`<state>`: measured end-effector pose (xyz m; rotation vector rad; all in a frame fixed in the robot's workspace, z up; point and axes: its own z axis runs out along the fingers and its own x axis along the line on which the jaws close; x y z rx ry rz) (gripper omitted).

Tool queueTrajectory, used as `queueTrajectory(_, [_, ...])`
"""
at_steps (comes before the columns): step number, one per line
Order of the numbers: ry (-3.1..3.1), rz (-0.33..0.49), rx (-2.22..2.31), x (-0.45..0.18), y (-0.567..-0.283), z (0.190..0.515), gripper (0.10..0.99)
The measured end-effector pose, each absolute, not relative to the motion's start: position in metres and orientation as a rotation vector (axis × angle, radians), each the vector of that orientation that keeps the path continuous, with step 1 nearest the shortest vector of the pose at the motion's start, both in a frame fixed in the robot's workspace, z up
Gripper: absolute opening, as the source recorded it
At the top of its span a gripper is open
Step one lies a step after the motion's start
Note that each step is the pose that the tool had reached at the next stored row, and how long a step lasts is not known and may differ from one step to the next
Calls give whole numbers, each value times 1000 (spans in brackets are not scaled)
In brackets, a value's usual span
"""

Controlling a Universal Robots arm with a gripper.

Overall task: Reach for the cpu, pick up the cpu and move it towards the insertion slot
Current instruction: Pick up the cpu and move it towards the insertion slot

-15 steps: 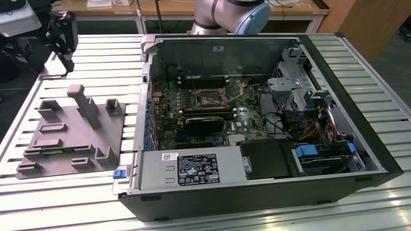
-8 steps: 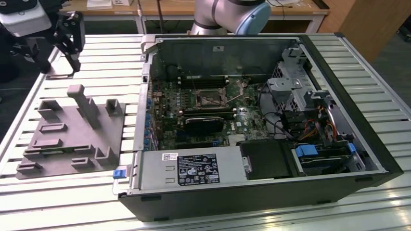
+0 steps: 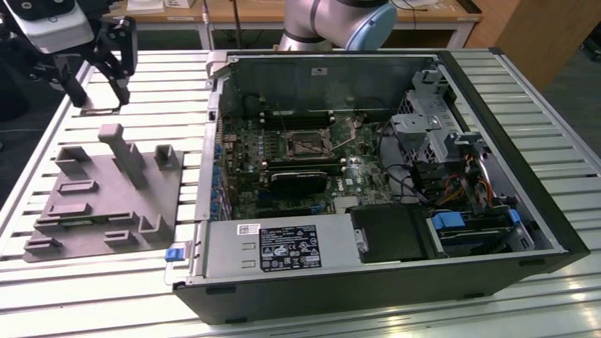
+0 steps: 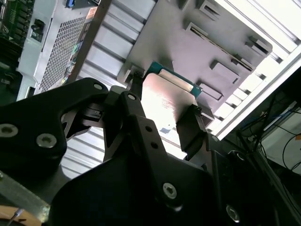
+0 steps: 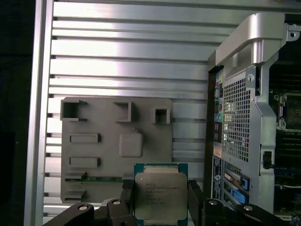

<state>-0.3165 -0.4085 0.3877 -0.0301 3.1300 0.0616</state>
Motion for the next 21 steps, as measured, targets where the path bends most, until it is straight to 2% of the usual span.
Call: queueTrajectory(21, [3130,62,-30,-269,-408,388,537])
